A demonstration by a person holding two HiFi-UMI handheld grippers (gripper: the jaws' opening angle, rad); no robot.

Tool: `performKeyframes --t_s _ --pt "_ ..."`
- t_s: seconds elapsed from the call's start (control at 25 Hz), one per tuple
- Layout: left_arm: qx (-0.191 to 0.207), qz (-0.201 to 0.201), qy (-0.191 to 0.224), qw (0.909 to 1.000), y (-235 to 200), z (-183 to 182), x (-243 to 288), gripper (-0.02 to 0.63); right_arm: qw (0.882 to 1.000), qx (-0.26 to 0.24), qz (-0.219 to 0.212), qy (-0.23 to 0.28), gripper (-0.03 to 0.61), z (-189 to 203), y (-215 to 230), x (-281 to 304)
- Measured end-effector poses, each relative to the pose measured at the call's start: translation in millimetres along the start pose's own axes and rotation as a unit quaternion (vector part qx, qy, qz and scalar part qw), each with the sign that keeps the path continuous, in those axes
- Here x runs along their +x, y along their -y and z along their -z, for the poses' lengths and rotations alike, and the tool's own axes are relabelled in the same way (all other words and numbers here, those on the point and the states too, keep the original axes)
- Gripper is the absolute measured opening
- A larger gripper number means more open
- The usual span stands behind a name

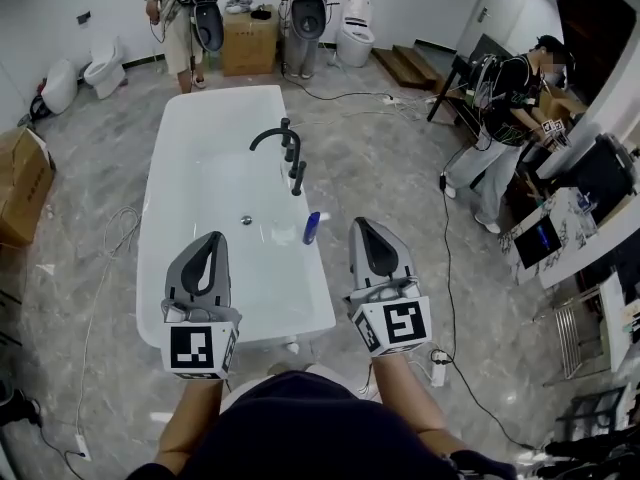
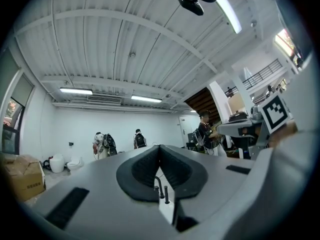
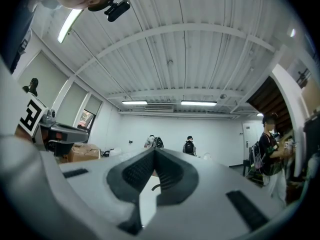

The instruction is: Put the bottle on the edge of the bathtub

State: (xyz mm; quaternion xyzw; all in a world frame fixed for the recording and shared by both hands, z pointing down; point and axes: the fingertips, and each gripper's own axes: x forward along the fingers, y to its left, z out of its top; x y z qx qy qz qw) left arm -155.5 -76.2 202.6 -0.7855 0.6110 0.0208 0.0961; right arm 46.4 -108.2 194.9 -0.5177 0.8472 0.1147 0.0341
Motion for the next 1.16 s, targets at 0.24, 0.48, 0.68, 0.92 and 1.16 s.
performKeyframes --t_s 0.24,0.48,0.68,0.92,1.16 --pt "-0.009 0.004 0.003 0.9999 4.8 6.4 -8.9 0.003 1.000 -0.008 -0.005 0.001 0.000 2.5 -12.4 -7.2" --pt "-0.016 0.010 0.001 0.9998 15.2 7.8 -14.6 0.003 1.000 -0.018 -0.019 0.009 0.000 -1.5 -23.6 -7.9" --pt "-0.020 0.010 0.002 0.9998 14.9 7.0 -14.9 0.003 1.000 -0.013 -0.021 0.006 0.000 1.4 -27.7 -10.7" --pt "-0.018 0.023 0.002 0.9996 24.2 6.2 -11.9 0.003 1.000 -0.015 -0.017 0.003 0.000 2.8 -22.2 -17.5" --pt "-0.015 0.029 0.002 0.9995 29.1 8.7 -6.4 0.003 1.000 -0.023 -0.018 0.001 0.000 4.8 -17.6 -19.0"
